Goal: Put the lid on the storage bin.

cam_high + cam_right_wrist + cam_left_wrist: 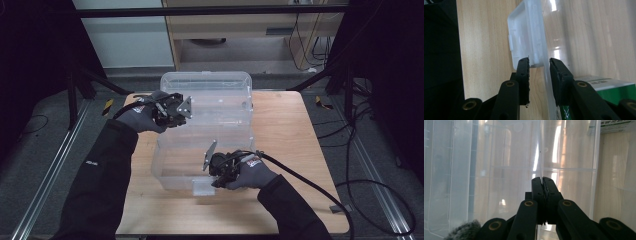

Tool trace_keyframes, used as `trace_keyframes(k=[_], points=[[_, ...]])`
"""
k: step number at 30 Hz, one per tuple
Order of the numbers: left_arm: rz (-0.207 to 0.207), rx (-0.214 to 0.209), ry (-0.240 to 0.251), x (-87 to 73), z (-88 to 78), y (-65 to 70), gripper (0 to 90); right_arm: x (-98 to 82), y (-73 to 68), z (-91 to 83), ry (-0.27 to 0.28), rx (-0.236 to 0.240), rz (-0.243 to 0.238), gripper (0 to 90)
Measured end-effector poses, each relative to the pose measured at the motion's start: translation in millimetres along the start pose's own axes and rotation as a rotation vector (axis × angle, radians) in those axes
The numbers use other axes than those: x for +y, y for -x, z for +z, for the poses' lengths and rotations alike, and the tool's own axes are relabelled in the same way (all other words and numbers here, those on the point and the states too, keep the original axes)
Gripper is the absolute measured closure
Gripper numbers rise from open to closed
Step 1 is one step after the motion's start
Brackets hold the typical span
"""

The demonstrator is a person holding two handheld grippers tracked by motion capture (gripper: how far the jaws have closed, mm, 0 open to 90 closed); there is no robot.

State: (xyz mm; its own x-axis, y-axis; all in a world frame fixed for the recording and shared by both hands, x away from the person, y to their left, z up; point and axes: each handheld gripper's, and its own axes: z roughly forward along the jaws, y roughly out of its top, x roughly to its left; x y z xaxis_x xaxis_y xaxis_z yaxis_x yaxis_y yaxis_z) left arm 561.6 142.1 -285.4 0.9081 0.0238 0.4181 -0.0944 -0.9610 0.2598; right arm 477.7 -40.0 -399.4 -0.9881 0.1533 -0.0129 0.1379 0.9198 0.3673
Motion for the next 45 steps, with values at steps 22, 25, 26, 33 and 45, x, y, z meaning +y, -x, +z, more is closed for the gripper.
trace_keyframes(k=[22, 25, 26, 33, 45], points=[[0.006, -0.014, 0.041, -7.1, -11.4, 39.2, 88.8, -2.7, -2.3, -0.3, 0.022, -0.012, -0.006, 69.9], [0.000, -0.019, 0.040, -8.9, -12.1, 43.3, 88.7, -3.0, -2.6, -0.2, 0.026, -0.017, -0.011, 69.9], [0.000, -0.019, 0.040, -8.9, -12.1, 43.3, 88.7, -3.0, -2.6, -0.2, 0.026, -0.017, -0.011, 69.9], [-0.022, -0.040, 0.049, -13.3, -12.2, 53.2, 88.5, -4.1, -4.2, -0.8, 0.034, -0.028, -0.005, 69.5], [-0.026, -0.032, 0.056, -14.7, -11.4, 61.0, 87.0, -10.3, -8.0, -7.1, 0.108, -0.072, 0.013, 70.9]])
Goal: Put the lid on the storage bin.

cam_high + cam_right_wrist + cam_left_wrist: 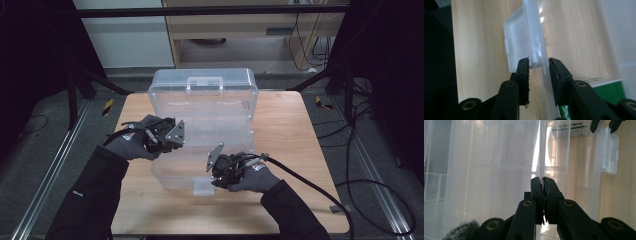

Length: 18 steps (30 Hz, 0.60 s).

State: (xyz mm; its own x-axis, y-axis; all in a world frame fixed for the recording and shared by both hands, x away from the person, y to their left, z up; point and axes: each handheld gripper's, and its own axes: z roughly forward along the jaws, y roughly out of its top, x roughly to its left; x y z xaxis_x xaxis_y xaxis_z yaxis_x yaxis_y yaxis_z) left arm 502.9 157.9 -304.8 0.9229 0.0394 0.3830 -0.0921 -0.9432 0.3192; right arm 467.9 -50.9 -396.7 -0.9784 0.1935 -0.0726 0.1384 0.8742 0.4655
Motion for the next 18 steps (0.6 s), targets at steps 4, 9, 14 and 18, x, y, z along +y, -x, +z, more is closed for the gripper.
trace_keyframes(k=[4, 9, 14, 18], points=[[-0.007, 0.002, -0.003, -0.4, -0.4, 0.2, 86.9, -3.4, 1.1, -12.7, 0.093, -0.009, 0.018, 70.5], [-0.018, 0.002, -0.005, 0.2, 0.2, 1.0, 86.7, -15.6, 1.0, -30.9, 0.200, -0.059, 0.082, 72.7], [-0.022, -0.001, -0.008, 0.6, 0.5, 1.2, 86.7, -33.1, 3.4, -46.4, 0.293, -0.105, 0.161, 75.5], [-0.020, 0.001, -0.009, 0.7, 0.6, 1.0, 86.6, -44.9, 2.8, -60.0, 0.376, -0.135, 0.212, 79.4]])
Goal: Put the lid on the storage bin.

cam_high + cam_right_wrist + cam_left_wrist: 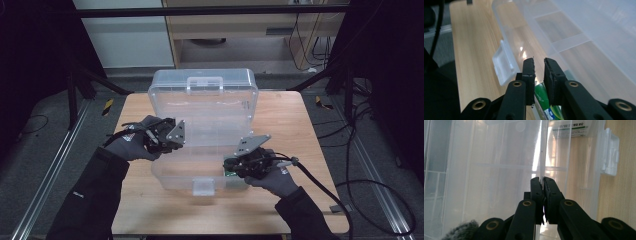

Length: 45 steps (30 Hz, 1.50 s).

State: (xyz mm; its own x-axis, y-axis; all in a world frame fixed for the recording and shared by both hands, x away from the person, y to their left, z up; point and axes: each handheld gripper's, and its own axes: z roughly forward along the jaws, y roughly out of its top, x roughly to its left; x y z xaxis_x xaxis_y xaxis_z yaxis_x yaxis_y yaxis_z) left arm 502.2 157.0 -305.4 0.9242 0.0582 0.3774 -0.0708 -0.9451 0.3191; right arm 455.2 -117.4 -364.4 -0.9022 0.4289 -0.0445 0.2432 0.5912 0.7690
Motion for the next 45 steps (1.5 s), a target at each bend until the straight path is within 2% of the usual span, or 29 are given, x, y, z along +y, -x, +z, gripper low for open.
trace_keyframes(k=[3, 4, 5, 6, 7, 8, 12, 15, 16, 17, 18, 24, 30, 38, 45], points=[[-0.001, 0.002, -0.003, 0.4, 0.0, 0.3, 86.4, -1.1, 2.0, -11.9, 0.049, -0.025, 0.016, 82.5], [-0.002, 0.003, -0.004, 0.5, 0.0, 0.6, 86.3, -0.5, 4.4, -19.7, 0.098, -0.028, 0.036, 85.2], [-0.002, 0.003, -0.004, 0.5, 0.0, 0.6, 86.2, -0.5, 4.4, -19.7, 0.098, -0.028, 0.036, 85.2], [-0.003, 0.004, 0.000, 0.2, 0.2, 0.6, 86.2, 0.8, 7.7, -26.9, 0.145, -0.041, 0.059, 87.4], [-0.003, 0.003, 0.003, -0.1, 0.4, 0.4, 86.2, 0.8, 7.7, -26.9, 0.145, -0.041, 0.059, 87.4], [-0.005, 0.002, 0.002, -0.3, 0.2, 0.4, 86.2, 1.6, 10.1, -30.3, 0.167, -0.044, 0.076, 88.5], [-0.008, -0.002, 0.001, -0.2, 0.6, 0.8, 86.2, 4.3, 21.3, -41.5, 0.251, -0.097, 0.130, 90.0], [-0.006, -0.001, -0.002, 0.2, 0.7, 1.2, 86.1, 5.9, 32.6, -46.3, 0.279, -0.149, 0.174, 90.0], [-0.006, -0.001, -0.001, 0.1, 0.7, 1.2, 86.1, 6.2, 40.9, -47.3, 0.293, -0.178, 0.207, 90.0], [-0.008, -0.001, 0.000, -0.1, 0.8, 1.3, 86.1, 6.2, 40.9, -47.3, 0.293, -0.178, 0.207, 90.0], [-0.009, 0.000, 0.002, -0.3, 0.8, 1.2, 85.9, 6.5, 48.2, -47.3, 0.299, -0.201, 0.229, 90.0], [-0.021, -0.001, 0.013, -1.4, 1.5, 2.4, 85.9, 7.4, 64.0, -43.6, 0.305, -0.238, 0.276, 90.0], [-0.012, -0.001, 0.020, -2.1, 1.8, 3.6, 85.5, 5.3, 80.6, -40.1, 0.316, -0.275, 0.319, 90.0], [-0.016, -0.005, 0.017, -2.0, 3.0, 7.2, 85.3, 2.8, 87.9, -39.0, 0.308, -0.291, 0.346, 90.0], [-0.007, -0.007, 0.017, -1.9, 4.0, 9.2, 85.0, 2.7, 90.3, -40.4, 0.309, -0.278, 0.353, 90.0]])
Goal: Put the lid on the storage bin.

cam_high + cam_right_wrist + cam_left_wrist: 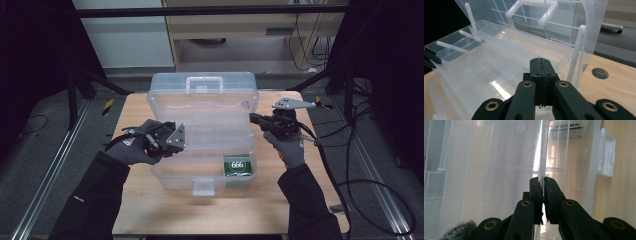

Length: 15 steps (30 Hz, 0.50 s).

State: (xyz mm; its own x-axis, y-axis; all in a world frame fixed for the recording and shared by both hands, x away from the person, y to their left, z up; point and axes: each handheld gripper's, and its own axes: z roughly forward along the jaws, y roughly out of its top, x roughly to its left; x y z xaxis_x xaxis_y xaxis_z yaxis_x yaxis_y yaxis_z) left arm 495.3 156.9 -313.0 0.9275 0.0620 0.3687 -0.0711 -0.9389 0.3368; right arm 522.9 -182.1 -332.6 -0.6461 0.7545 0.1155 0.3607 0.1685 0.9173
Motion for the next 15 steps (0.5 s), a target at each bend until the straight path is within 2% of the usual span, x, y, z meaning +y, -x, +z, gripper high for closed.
trace_keyframes(k=[4, 10, 11, 15], points=[[-0.005, -0.008, -0.003, 0.1, 0.8, 1.9, 84.6, -0.2, 0.1, 0.0, -0.003, -0.004, -0.002, 90.0], [0.016, -0.004, 0.000, -1.0, 1.6, 4.4, 84.1, -0.5, 1.2, -0.5, -0.003, -0.001, 0.005, 90.0], [0.006, -0.007, 0.003, -1.6, 1.9, 5.6, 84.0, -0.4, 1.6, -1.2, 0.002, -0.005, 0.005, 90.0], [0.012, -0.007, 0.011, -2.4, 2.4, 6.0, 83.3, -0.6, 3.6, -3.5, 0.006, -0.003, 0.016, 90.0]])
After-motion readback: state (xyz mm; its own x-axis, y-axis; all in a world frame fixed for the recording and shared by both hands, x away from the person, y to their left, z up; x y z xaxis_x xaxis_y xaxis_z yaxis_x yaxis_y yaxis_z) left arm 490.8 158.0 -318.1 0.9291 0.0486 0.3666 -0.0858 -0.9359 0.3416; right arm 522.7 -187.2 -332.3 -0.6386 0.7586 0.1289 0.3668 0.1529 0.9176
